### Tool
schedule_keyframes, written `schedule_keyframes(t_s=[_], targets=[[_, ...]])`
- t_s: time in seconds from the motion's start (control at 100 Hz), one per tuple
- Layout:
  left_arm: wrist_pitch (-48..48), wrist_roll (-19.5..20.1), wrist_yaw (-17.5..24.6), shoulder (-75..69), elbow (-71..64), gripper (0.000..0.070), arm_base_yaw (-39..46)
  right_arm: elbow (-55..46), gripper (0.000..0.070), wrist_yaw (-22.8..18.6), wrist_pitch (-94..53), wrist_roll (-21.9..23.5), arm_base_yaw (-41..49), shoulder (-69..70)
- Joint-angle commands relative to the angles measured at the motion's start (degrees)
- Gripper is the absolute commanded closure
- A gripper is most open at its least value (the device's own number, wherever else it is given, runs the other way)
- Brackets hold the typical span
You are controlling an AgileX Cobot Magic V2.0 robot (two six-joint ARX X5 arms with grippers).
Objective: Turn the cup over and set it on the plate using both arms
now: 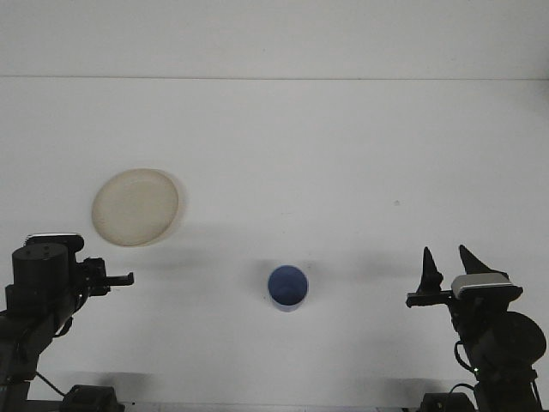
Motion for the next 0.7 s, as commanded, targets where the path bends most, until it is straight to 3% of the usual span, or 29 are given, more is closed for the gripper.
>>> schedule_keyframes(t_s=[0.0,0.14,0.3,0.37,0.52,0.69], targets=[[0.3,0.7,0.2,0.1,1.3,0.0689,-0.1,0.7,0.0273,0.2,0.6,-0.6,0.0,0.1],[0.1,0.3,0.2,-0.3,1.3,0.0654,-0.1,0.7,0.0273,0.2,0.6,-0.6,0.0,0.1],[-0.5,-1.5,0.2,-0.4,1.3,0.0288,-0.1,0.7,0.0273,0.2,0.8,-0.6,0.0,0.1],[-0.7,-1.5,0.2,-0.4,1.3,0.0188,-0.1,0.7,0.0273,0.2,0.9,-0.6,0.0,0.1],[-2.4,-1.5,0.2,-0.2,2.0,0.0105,-0.1,0.7,0.0273,0.2,0.9,-0.6,0.0,0.1],[-6.2,-1.5,2.8,1.2,5.9,0.0107,-1.3,0.7,0.0273,0.2,0.9,-0.6,0.0,0.1]])
